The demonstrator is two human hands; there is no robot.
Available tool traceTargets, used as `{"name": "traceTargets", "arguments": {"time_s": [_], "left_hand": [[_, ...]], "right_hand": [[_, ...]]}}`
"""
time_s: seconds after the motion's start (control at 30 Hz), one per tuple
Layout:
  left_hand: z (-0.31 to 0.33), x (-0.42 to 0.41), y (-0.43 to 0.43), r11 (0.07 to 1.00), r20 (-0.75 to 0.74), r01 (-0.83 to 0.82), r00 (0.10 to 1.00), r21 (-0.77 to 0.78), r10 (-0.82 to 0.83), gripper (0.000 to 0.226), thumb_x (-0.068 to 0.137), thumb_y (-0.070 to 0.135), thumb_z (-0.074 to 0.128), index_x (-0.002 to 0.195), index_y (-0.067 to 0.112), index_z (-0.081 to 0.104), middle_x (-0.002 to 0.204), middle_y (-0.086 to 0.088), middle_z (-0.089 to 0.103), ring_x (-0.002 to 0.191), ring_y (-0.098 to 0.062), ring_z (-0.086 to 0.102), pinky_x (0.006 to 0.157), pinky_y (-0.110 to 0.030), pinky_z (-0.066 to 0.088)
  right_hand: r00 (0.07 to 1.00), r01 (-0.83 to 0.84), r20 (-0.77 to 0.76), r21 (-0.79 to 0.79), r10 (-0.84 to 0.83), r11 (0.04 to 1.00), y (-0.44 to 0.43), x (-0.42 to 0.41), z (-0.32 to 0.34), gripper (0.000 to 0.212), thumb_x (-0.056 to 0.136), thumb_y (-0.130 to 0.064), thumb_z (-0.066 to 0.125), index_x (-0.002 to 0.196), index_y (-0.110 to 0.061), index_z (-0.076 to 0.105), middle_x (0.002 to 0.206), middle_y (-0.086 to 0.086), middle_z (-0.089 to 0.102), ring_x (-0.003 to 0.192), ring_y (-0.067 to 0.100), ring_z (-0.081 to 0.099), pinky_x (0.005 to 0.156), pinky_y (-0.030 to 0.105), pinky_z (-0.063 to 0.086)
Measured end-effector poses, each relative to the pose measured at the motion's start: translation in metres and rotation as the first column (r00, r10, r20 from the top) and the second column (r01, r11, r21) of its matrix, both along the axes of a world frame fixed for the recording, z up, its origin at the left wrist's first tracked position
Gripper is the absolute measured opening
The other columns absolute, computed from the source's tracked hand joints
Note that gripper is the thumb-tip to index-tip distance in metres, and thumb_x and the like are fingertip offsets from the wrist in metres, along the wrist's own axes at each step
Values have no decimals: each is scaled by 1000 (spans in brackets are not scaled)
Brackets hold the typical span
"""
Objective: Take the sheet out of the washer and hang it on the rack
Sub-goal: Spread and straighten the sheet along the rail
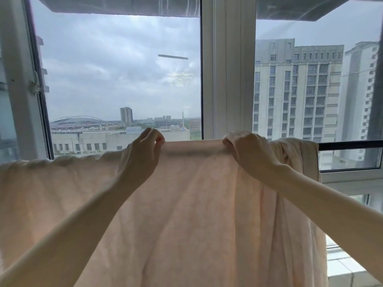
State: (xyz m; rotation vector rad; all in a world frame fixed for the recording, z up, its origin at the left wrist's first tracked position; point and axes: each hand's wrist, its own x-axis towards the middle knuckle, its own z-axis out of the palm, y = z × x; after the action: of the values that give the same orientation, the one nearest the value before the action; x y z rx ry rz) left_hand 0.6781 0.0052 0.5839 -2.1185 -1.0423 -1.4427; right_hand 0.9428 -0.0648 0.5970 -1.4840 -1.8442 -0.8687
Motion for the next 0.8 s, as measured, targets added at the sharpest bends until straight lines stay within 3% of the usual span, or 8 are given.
{"name": "traceTargets", "arguments": {"time_s": [0.17, 0.4, 0.57, 0.7, 0.8], "left_hand": [[-1, 4, -5, 996, 16, -11, 1000, -89, 13, 10, 96, 23, 53, 87, 23, 55, 100, 6, 62, 79, -17, 59, 67, -29, 38], [0, 53, -23, 988, -182, 143, 972, -60, -152, 22, 97, 28, 52, 113, 19, 64, 111, 3, 68, 98, -16, 62, 80, -34, 52], [0, 107, -23, 973, -213, 213, 950, -83, -226, 24, 99, 35, 49, 113, 22, 63, 110, 7, 67, 94, -13, 64, 73, -30, 50], [-10, 133, -20, 994, -222, 109, 969, -32, -113, 31, 101, 42, 41, 108, 25, 66, 105, 10, 69, 91, -12, 65, 78, -28, 42], [-19, 132, -19, 996, -197, 19, 980, 85, -2, 35, 102, 36, 41, 96, 19, 70, 93, 5, 72, 83, -18, 67, 79, -35, 47]], "right_hand": [[996, -68, -68, -40, 65, 997, -8, 22, -9, 32, 100, -43, 35, 100, -22, 60, 96, -6, 66, 90, 13, 60, 74, 31, 44], [992, 64, -103, -64, -71, 996, -16, 55, -11, 30, 98, -38, 34, 106, -22, 58, 101, -5, 66, 95, 14, 58, 84, 34, 41], [991, 132, -12, -69, -133, 989, -25, 60, -20, 28, 96, -36, 39, 110, -19, 57, 106, 1, 63, 103, 21, 57, 95, 39, 41], [991, 135, 21, -37, -134, 990, -24, 67, -26, 32, 94, -36, 41, 112, -17, 60, 110, 2, 61, 107, 23, 57, 96, 42, 44], [995, 96, 39, 19, -97, 995, -21, 71, -29, 33, 97, -34, 43, 115, -16, 63, 111, 2, 64, 107, 23, 59, 97, 42, 44]]}}
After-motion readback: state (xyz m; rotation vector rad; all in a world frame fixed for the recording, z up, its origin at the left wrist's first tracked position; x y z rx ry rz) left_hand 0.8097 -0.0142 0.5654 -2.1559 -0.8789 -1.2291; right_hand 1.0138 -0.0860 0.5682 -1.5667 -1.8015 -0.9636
